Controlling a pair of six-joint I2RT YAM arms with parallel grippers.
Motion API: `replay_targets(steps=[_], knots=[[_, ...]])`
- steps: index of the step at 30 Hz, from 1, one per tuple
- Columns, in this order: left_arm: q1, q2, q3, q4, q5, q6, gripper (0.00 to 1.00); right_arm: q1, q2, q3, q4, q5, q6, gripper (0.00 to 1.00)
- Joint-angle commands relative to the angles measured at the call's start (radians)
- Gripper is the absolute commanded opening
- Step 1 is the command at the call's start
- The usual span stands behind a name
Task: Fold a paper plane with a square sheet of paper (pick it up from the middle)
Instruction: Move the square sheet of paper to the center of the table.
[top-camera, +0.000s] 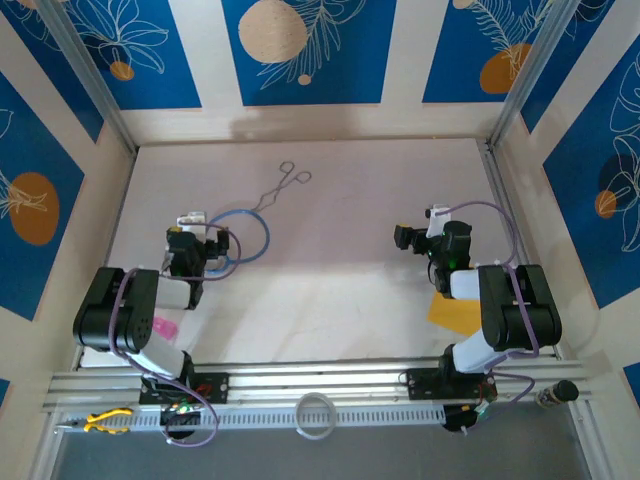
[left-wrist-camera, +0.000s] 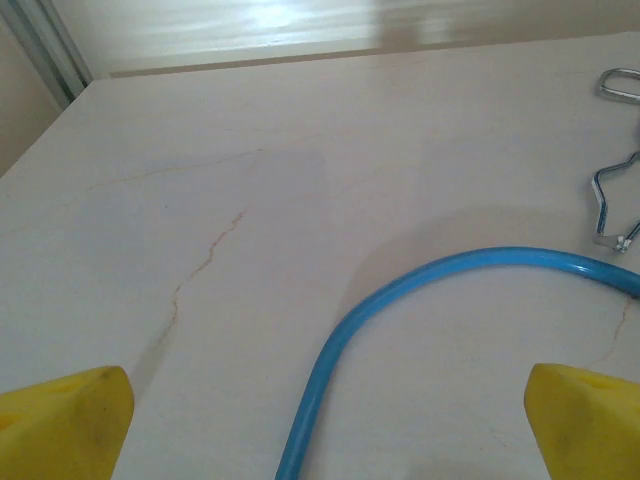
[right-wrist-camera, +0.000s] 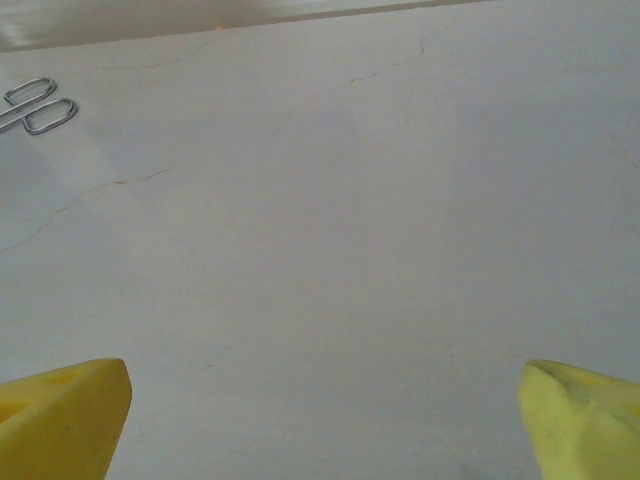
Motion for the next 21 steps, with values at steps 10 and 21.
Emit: replay_targets(steps=[10, 21], knots=[[0.005, 0.004, 0.027, -0.033, 0.157, 0.047, 1.0, -0.011, -0.001, 0.025, 0.0, -0.023, 0.002, 0.99], [0.005, 0.004, 0.03, -0.036, 0.16, 0.047, 1.0, -0.014, -0.001, 0.026, -0.001, -0.026, 0.004, 0.99]])
